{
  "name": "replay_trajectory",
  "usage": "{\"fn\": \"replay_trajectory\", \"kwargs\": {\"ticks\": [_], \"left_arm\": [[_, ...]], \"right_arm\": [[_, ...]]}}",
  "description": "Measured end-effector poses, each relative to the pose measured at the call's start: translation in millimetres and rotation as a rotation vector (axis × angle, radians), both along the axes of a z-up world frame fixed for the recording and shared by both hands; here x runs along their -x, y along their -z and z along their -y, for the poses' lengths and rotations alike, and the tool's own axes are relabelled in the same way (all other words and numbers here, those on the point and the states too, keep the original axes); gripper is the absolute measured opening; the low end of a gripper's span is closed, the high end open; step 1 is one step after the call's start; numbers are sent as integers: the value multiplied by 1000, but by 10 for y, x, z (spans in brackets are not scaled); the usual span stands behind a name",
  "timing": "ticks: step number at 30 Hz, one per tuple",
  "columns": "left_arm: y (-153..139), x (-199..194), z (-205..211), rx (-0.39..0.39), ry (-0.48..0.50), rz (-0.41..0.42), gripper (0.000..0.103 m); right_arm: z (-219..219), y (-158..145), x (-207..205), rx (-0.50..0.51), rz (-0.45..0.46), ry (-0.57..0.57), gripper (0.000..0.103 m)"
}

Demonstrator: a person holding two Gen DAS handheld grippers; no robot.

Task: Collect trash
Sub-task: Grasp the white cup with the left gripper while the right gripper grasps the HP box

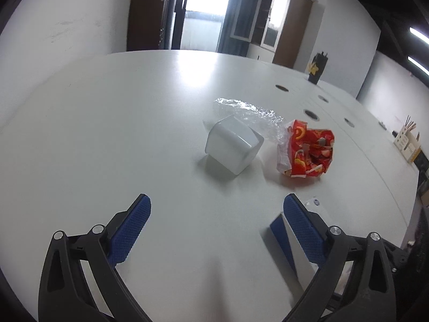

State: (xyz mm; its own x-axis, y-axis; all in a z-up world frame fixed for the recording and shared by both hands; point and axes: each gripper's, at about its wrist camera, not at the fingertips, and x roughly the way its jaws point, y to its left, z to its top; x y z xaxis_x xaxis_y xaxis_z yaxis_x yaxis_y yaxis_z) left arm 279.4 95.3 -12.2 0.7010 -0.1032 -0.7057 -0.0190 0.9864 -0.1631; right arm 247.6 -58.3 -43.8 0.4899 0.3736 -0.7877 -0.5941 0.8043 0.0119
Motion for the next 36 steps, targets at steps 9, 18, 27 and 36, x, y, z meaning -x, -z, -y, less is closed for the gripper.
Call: {"fn": "replay_trajectory", "kwargs": {"ticks": [9, 18, 27, 36], "left_arm": [[130, -668, 201, -166, 113, -64, 97], [165, -1026, 316, -297, 204, -80, 97], [340, -1196, 508, -333, 306, -143, 80], [250, -778, 373, -252, 184, -103, 70]], "right_arm": [[317, -46, 12, 2, 15, -16, 75], [559, -82, -46, 9, 14, -19, 75], [658, -105, -41, -26, -11, -22, 76], [698, -138, -41, -62, -11, -25, 76]]}}
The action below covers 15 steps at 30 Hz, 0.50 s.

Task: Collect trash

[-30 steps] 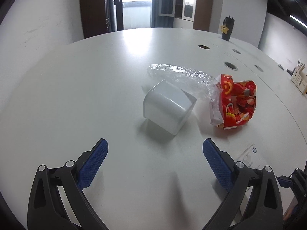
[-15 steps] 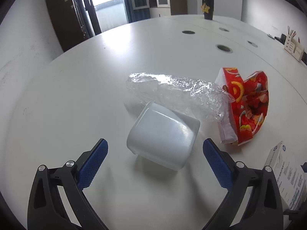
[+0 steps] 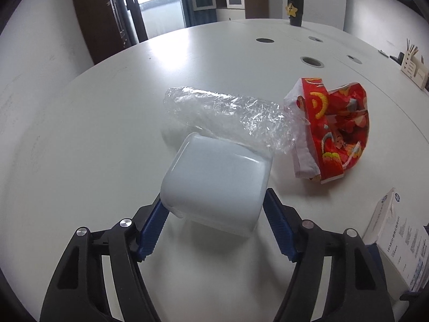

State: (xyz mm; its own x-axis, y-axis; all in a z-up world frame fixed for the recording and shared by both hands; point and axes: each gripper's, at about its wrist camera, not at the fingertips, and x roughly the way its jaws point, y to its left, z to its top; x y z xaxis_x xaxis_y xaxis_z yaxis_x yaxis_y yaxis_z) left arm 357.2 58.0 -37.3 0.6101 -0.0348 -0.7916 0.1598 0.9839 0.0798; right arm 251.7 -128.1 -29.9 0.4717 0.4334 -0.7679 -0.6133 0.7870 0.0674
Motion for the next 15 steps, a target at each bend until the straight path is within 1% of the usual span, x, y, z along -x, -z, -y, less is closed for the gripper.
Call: {"fn": "replay_trajectory", "kwargs": {"ticks": [4, 8, 13, 15], "left_arm": [[-66, 363, -55, 22, -34, 15, 70], [-146, 829, -142, 39, -95, -5, 69], [-261, 1433, -198, 65, -140, 36, 69], [-261, 1621, -167, 52, -138, 48, 70]], "right_arm": [[-2, 1, 28, -3, 5, -4, 75], [-11, 1, 94, -18, 11, -5, 75], [-76, 46, 205, -36, 10, -30, 75], [-103, 55, 266, -15, 41, -26, 75]]}}
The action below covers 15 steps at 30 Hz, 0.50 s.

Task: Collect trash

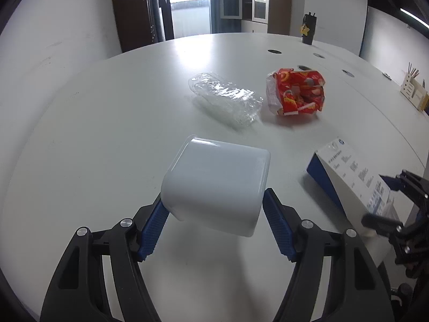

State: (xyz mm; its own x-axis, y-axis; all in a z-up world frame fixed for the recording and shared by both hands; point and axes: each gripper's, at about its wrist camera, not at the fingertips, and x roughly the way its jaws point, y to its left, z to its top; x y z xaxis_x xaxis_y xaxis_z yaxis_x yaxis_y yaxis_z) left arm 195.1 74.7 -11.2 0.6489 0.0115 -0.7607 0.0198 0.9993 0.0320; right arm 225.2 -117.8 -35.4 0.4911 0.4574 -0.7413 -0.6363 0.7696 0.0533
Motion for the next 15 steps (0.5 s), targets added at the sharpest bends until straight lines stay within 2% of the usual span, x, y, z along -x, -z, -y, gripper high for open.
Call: {"fn": "replay_trajectory", "kwargs": {"ticks": [6, 15], "left_arm": [[23, 477, 93, 20, -25, 26, 69], [55, 1080, 411, 70, -30, 88, 70]], "right_arm": [[63, -3, 216, -25, 13, -9, 75], [396, -13, 674, -51, 54, -17, 75]]}}
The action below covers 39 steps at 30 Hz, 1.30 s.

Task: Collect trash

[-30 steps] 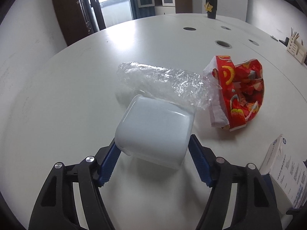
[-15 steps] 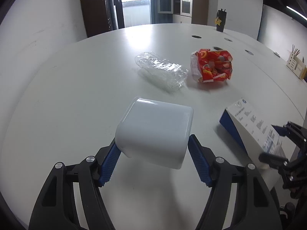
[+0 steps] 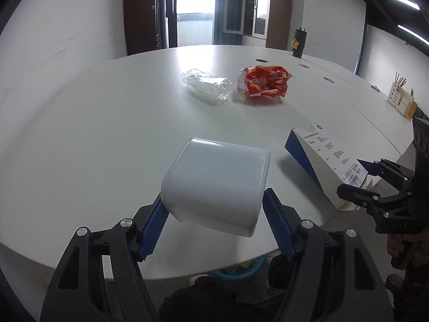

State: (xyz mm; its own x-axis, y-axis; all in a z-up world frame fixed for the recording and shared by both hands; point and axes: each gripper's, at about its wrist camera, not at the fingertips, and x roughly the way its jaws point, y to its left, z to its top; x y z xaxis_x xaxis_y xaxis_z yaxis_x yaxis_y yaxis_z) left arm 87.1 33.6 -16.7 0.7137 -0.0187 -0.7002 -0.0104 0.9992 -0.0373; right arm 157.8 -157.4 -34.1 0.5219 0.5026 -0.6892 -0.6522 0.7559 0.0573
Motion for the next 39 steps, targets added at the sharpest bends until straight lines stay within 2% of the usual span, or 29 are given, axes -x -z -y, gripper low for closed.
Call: {"fn": "replay_trajectory", "kwargs": {"ticks": [4, 8, 13, 15, 20, 26, 27, 29, 30, 32, 34, 36, 37, 39], "left_arm": [[23, 262, 137, 39, -7, 32, 69], [114, 545, 215, 77, -24, 46, 69], [269, 857, 407, 21, -11, 52, 70], [302, 1003, 458, 27, 9, 53, 70], [488, 1231, 464, 72, 23, 15, 69], [825, 1273, 470, 100, 16, -49, 67], [888, 1265, 454, 104, 11, -61, 65], [1031, 1178, 429, 108, 2, -81, 55], [1132, 1105, 415, 101, -4, -92, 44], [1423, 923, 356, 62, -38, -173, 26], [1740, 757, 254, 76, -61, -267, 19], [1868, 680, 149, 171, -58, -296, 19], [1874, 655, 134, 193, -54, -305, 18], [1860, 606, 144, 159, -55, -298, 17]], "right_arm": [[102, -4, 316, 14, 40, -18, 74], [251, 43, 587, 2, 35, -17, 74], [372, 106, 879, 19, 45, -40, 75], [431, 117, 982, 22, 42, -43, 74], [557, 172, 1265, 35, 25, -65, 75], [625, 317, 1482, 67, 4, -88, 75], [640, 373, 1507, 73, -5, -89, 75], [628, 496, 1470, 85, -22, -87, 75], [615, 562, 1443, 83, -31, -93, 75], [596, 766, 1325, 84, -89, -87, 75], [580, 983, 1218, 100, -140, -76, 74], [575, 1135, 1168, 125, -164, -64, 74], [576, 1187, 1157, 126, -176, -69, 74], [578, 1275, 1124, 125, -205, -71, 74]]}}
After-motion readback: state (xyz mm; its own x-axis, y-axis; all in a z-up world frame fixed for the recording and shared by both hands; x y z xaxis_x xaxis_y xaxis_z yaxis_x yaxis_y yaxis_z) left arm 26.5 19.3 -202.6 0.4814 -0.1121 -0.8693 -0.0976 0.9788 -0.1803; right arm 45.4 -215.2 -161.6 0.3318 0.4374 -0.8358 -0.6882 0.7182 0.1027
